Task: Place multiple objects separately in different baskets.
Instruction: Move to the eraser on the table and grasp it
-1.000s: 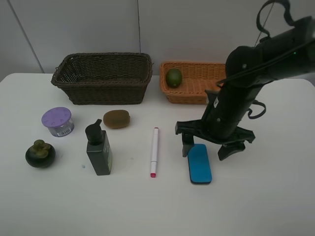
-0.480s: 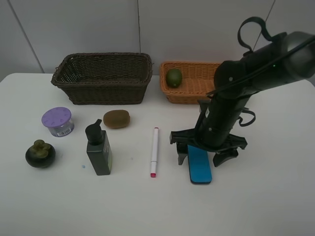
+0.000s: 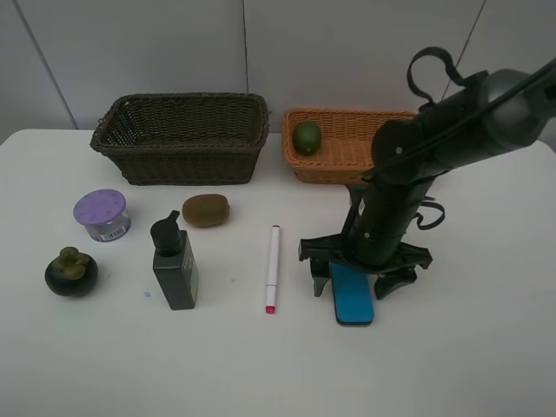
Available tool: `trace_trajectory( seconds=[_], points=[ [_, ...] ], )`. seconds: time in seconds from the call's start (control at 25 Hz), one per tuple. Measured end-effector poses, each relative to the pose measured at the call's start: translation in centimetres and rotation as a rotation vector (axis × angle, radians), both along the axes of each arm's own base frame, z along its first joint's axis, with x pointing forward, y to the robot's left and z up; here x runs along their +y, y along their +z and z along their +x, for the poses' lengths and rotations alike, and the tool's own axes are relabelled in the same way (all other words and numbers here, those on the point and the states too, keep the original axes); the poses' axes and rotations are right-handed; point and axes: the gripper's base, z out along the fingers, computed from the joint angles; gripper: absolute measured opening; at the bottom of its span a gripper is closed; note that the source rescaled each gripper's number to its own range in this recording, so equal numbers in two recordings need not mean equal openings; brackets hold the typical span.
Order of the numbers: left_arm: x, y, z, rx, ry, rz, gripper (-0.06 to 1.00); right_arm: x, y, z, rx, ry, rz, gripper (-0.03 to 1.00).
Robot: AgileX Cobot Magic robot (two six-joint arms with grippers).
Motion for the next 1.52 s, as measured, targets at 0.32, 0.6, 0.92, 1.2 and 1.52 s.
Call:
trace_trajectory(
  seconds=[0.32, 0.6, 0.92, 1.2, 1.52],
  points=[
    [0.0, 0.0, 0.0, 0.0, 0.0, 0.0, 1.0, 0.0, -0.5, 0.1, 0.001, 0.0, -0.003, 0.99],
    [0.0, 0.0, 0.0, 0.0, 0.0, 0.0, 1.0, 0.0, -0.6, 0.1, 0.006, 0.0, -0.01, 0.87],
    [0.0, 0.0, 0.0, 0.0, 0.0, 0.0, 1.0, 0.0, -0.7, 0.0, 0.014, -0.044, -0.016, 0.53],
    [0.0, 0.0, 0.0, 0.0, 0.0, 0.0, 1.0, 0.0, -0.7, 0.0, 0.014, -0.044, -0.016, 0.53],
    [0.0, 0.0, 0.0, 0.0, 0.0, 0.0, 1.0, 0.3, 2.4, 0.7, 0.03, -0.014, -0.038, 0.53]
  ],
)
